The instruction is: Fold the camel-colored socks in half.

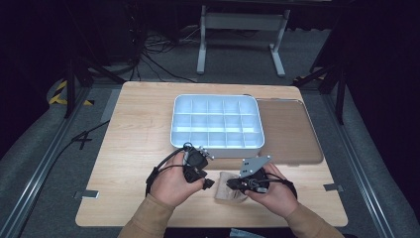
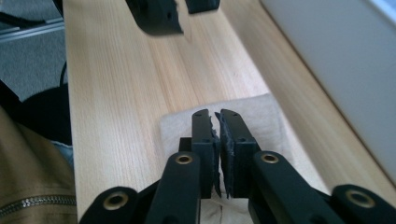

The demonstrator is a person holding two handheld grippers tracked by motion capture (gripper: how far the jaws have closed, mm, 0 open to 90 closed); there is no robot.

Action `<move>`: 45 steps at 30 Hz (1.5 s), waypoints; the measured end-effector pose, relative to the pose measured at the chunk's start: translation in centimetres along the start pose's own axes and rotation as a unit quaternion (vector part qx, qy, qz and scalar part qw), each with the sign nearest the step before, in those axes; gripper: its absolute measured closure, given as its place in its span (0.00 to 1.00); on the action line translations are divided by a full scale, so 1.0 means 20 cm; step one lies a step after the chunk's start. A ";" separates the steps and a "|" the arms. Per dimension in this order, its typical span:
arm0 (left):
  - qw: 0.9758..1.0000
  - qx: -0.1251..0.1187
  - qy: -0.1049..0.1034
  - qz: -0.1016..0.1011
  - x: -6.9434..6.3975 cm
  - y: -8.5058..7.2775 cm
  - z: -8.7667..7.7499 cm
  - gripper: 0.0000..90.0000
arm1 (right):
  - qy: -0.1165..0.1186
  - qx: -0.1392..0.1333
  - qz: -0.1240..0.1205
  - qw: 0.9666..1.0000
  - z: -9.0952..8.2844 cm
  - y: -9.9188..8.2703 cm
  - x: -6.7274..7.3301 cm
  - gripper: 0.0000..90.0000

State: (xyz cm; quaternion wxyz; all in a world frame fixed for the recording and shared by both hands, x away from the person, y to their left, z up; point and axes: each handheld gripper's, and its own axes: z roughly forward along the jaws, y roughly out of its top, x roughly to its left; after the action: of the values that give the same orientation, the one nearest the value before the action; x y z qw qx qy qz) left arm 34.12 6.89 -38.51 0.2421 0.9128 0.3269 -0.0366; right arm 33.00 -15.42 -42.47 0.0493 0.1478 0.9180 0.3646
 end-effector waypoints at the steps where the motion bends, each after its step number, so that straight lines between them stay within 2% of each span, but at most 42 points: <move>1: 1.000 0.001 0.000 -0.001 0.00 0.00 0.00 0.65 | -0.001 0.004 -0.001 1.000 0.01 -0.01 0.00 0.95; 9: 1.000 0.005 -0.008 0.002 0.01 0.02 0.02 0.66 | -0.012 0.021 0.011 1.000 -0.01 -0.04 -0.01 0.94; 21: 0.999 0.010 -0.026 0.025 -0.02 0.11 0.08 0.65 | -0.029 0.033 0.029 0.999 -0.06 -0.13 -0.02 0.92; 27: 0.998 0.017 -0.037 0.038 -0.04 0.15 0.12 0.66 | -0.030 0.036 0.032 0.998 -0.05 -0.17 -0.02 0.90; 29: 0.999 0.017 -0.037 0.036 -0.04 0.16 0.13 0.66 | -0.029 0.035 0.033 0.998 -0.05 -0.18 -0.02 0.90; 35: 0.999 0.005 -0.039 0.030 -0.04 0.18 0.17 0.68 | -0.030 0.041 0.031 0.998 -0.02 -0.21 -0.03 0.90; 37: 0.999 -0.002 -0.041 0.035 -0.04 0.19 0.18 0.70 | -0.033 0.044 0.031 0.998 -0.02 -0.22 -0.03 0.90; 40: 0.998 -0.021 -0.033 0.042 -0.05 0.20 0.19 0.74 | -0.031 0.043 0.028 0.998 -0.01 -0.23 -0.03 0.90; 45: 0.997 -0.047 -0.031 0.059 -0.06 0.21 0.23 0.79 | -0.033 0.045 0.025 0.998 -0.01 -0.23 -0.03 0.91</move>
State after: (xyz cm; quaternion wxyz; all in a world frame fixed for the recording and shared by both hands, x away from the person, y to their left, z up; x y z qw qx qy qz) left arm 36.16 1.15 -40.45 0.2969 0.9163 0.2664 -0.0349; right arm 32.42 -18.92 -45.41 0.0642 0.1846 0.9273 0.3194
